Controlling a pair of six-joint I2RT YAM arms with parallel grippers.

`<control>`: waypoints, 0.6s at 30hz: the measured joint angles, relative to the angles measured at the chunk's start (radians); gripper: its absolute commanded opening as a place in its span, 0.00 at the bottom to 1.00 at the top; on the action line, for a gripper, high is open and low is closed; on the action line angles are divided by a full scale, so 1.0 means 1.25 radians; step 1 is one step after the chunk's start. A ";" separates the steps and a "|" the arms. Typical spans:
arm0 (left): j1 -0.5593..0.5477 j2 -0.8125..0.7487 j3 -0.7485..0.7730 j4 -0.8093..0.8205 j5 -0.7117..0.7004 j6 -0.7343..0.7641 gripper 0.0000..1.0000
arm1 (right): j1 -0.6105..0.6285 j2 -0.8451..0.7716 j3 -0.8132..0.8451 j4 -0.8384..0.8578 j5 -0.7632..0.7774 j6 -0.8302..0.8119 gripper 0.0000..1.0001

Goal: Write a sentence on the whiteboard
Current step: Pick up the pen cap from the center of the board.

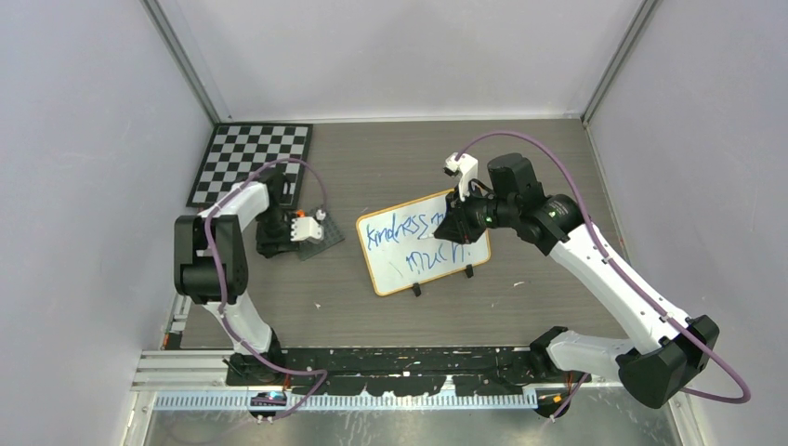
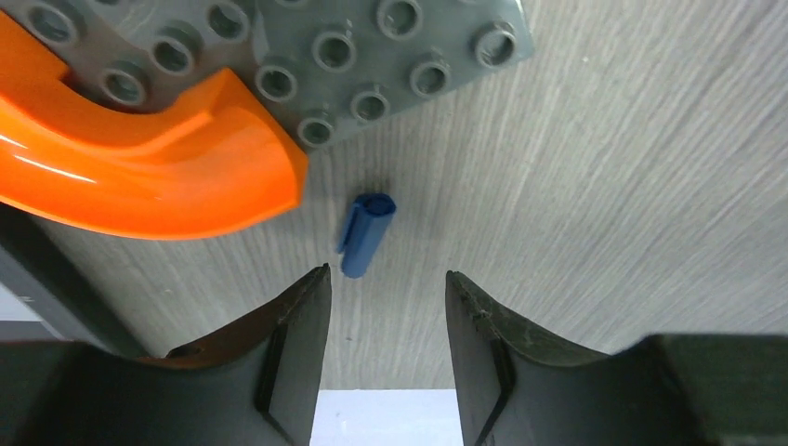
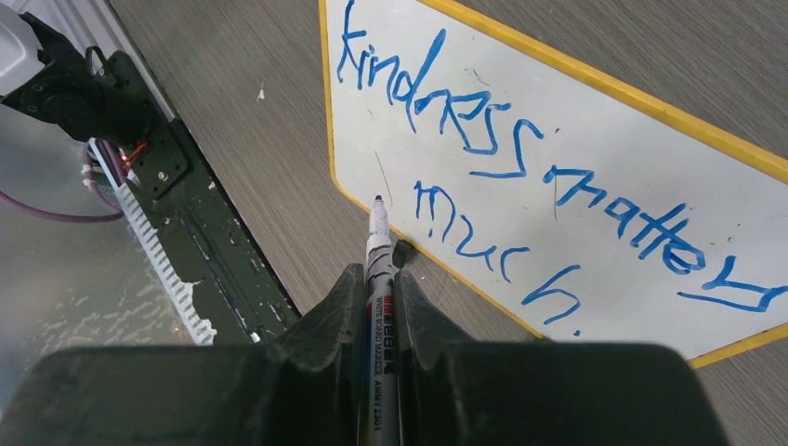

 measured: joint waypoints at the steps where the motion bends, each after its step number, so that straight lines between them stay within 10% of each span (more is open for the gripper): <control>1: -0.007 0.000 0.000 0.009 -0.009 0.001 0.49 | 0.000 0.000 0.000 0.000 0.000 0.000 0.00; 12: -0.087 0.002 -0.053 0.082 -0.065 0.000 0.43 | -0.002 0.000 0.000 0.000 0.001 0.000 0.00; 18: -0.100 -0.003 -0.091 0.121 -0.101 -0.005 0.21 | -0.004 0.000 0.000 -0.005 0.006 -0.001 0.00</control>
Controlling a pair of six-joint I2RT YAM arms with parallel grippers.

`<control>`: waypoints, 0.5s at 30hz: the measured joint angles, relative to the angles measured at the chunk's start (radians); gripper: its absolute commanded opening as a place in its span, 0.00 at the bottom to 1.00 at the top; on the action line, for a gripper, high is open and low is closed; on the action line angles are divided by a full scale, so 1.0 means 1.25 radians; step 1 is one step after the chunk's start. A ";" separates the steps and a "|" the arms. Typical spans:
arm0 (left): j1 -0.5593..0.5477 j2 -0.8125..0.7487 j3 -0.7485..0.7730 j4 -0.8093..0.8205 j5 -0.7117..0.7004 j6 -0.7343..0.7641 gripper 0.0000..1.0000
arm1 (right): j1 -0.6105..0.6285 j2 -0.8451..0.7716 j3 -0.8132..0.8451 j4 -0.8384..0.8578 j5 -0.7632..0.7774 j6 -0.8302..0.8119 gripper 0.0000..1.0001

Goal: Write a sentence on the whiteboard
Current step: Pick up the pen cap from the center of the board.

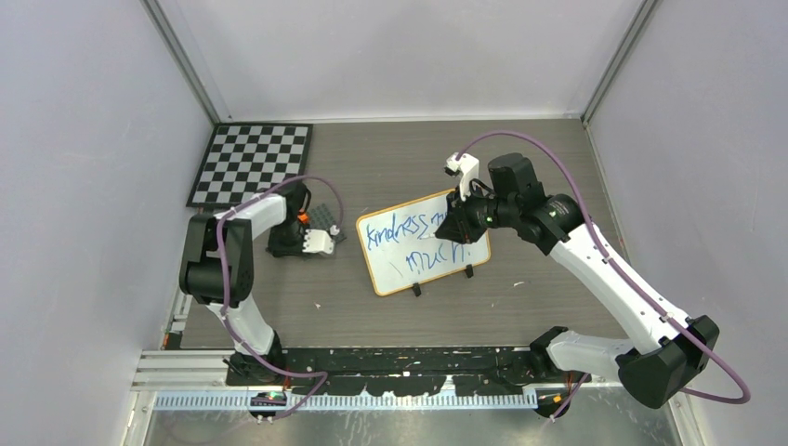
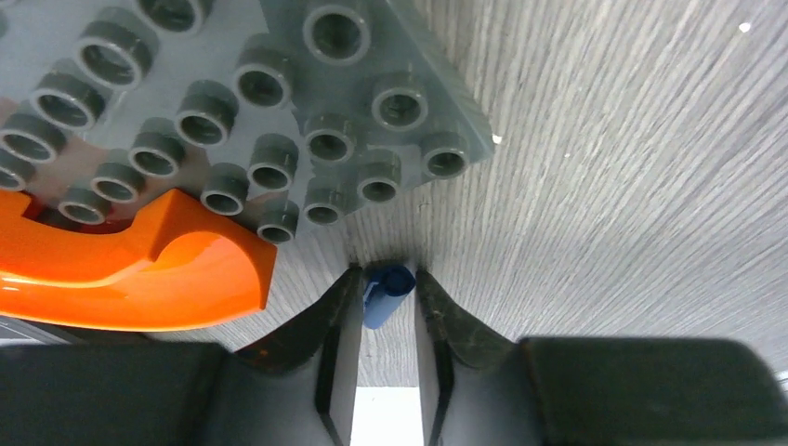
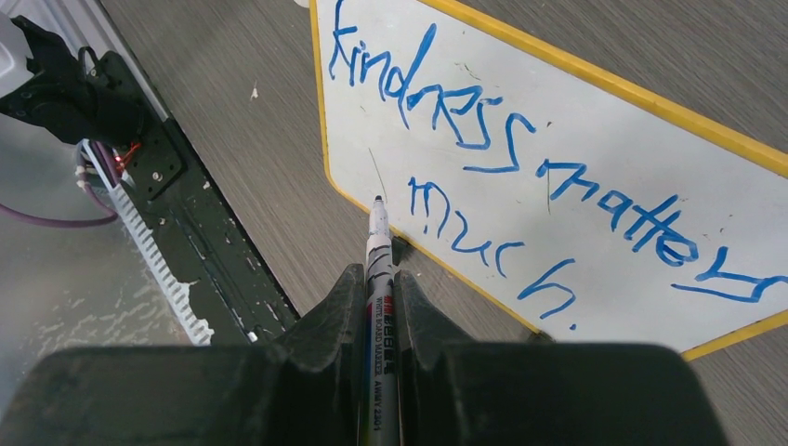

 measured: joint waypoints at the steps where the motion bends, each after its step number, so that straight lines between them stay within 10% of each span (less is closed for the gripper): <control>1: -0.001 -0.003 -0.005 0.004 -0.005 -0.001 0.17 | 0.000 0.000 0.000 -0.002 0.001 0.000 0.00; 5: -0.003 -0.009 -0.013 0.011 -0.014 -0.021 0.01 | 0.000 0.000 0.013 -0.013 0.007 0.000 0.00; 15: 0.004 -0.067 0.096 -0.136 0.135 -0.217 0.00 | 0.000 0.030 0.105 -0.051 0.067 -0.029 0.00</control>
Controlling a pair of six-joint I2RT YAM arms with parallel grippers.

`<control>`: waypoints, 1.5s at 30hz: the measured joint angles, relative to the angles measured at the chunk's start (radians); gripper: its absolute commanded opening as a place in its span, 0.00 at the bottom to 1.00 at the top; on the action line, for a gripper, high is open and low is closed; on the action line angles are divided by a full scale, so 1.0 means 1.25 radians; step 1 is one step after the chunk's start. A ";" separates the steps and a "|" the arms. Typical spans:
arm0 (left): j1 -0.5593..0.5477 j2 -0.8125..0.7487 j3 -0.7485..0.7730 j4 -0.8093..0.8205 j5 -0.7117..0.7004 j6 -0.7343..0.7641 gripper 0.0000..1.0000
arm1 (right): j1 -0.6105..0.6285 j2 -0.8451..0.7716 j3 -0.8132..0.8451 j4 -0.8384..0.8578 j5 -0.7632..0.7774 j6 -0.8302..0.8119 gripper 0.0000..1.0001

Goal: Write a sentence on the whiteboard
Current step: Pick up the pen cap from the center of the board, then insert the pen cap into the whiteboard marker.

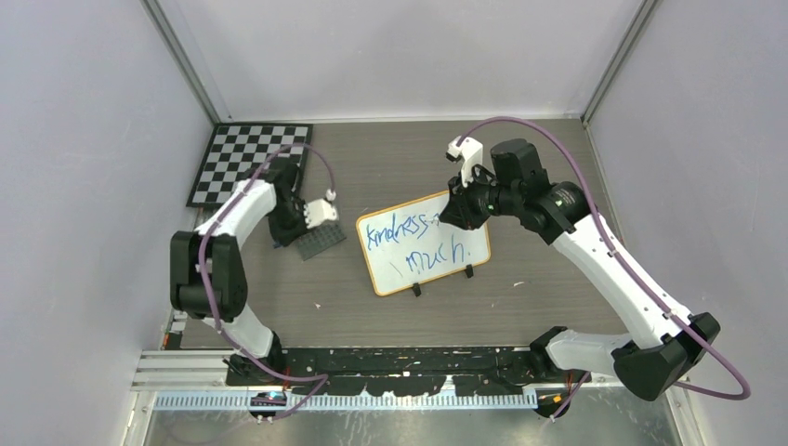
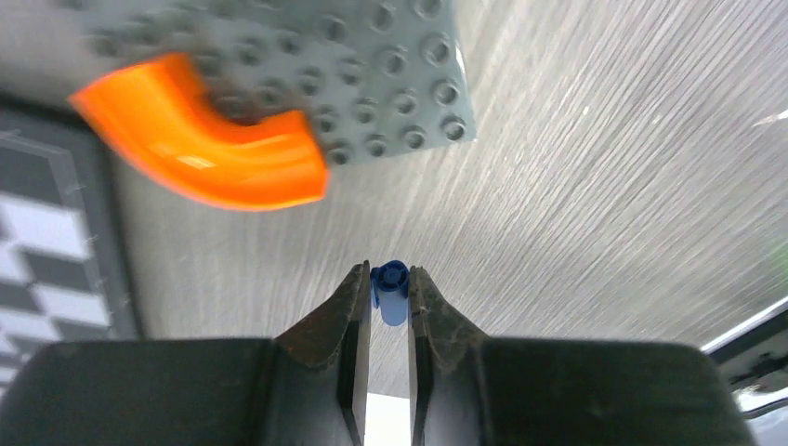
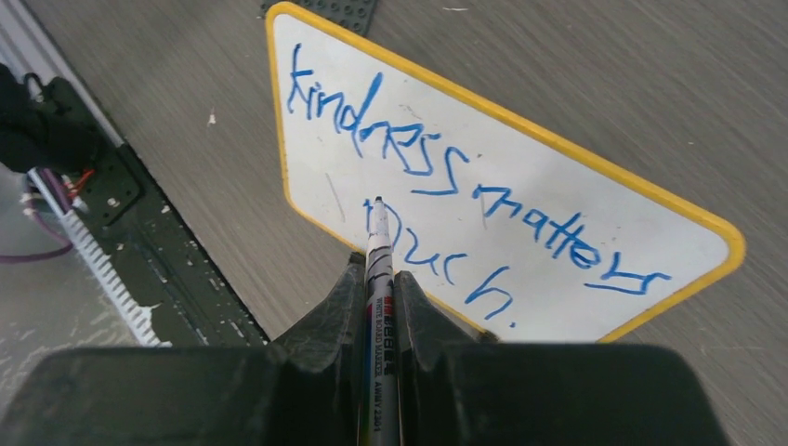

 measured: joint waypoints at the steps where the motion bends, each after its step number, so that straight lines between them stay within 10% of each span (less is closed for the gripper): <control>1: 0.000 -0.019 0.029 -0.018 0.022 -0.030 0.00 | 0.000 0.004 0.007 -0.006 0.011 -0.005 0.00; 19: 0.063 -0.201 0.303 -0.033 0.384 -0.747 0.00 | 0.051 0.011 0.184 -0.059 0.258 -0.233 0.00; 31: 0.144 -0.445 0.036 0.342 0.549 -1.435 0.00 | 0.451 -0.056 -0.166 0.571 0.486 -0.657 0.00; 45: 0.198 -0.475 -0.271 0.873 0.729 -2.139 0.00 | 0.622 0.074 -0.375 1.021 0.537 -1.085 0.00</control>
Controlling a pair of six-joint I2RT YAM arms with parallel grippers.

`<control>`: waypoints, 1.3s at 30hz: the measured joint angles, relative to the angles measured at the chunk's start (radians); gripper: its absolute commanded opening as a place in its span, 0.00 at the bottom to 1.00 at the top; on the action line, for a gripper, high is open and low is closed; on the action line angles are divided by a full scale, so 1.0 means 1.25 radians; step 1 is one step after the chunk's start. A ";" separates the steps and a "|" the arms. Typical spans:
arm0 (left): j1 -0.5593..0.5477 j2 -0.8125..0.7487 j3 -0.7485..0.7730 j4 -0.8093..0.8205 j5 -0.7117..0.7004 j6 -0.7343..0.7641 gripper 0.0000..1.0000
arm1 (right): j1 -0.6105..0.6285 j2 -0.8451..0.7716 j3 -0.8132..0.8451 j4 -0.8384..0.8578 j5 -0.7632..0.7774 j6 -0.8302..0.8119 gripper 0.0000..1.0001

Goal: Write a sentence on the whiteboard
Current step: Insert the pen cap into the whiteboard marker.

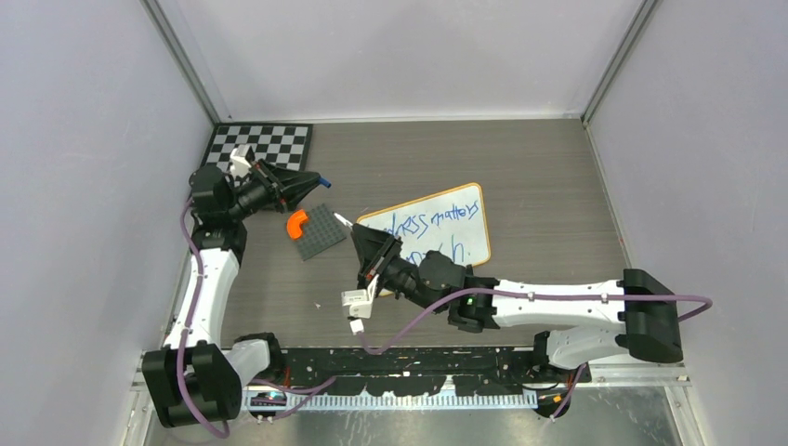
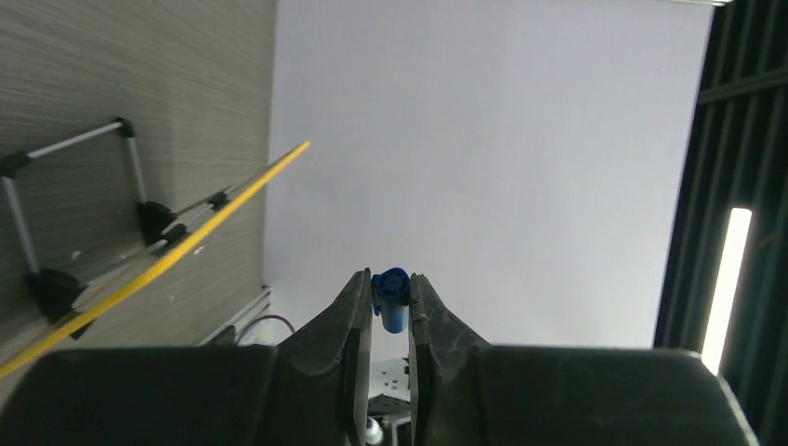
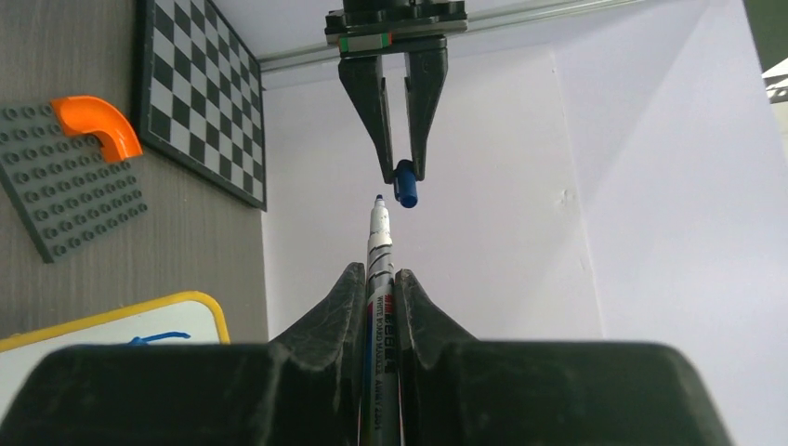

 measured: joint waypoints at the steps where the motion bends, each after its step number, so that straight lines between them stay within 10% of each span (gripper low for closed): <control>1: 0.000 -0.007 -0.005 0.023 0.005 -0.019 0.00 | 0.000 0.007 -0.002 0.008 0.002 -0.012 0.00; 39: -0.022 -0.065 -0.045 -0.009 0.063 0.005 0.00 | 0.005 0.066 0.000 0.098 0.077 -0.129 0.00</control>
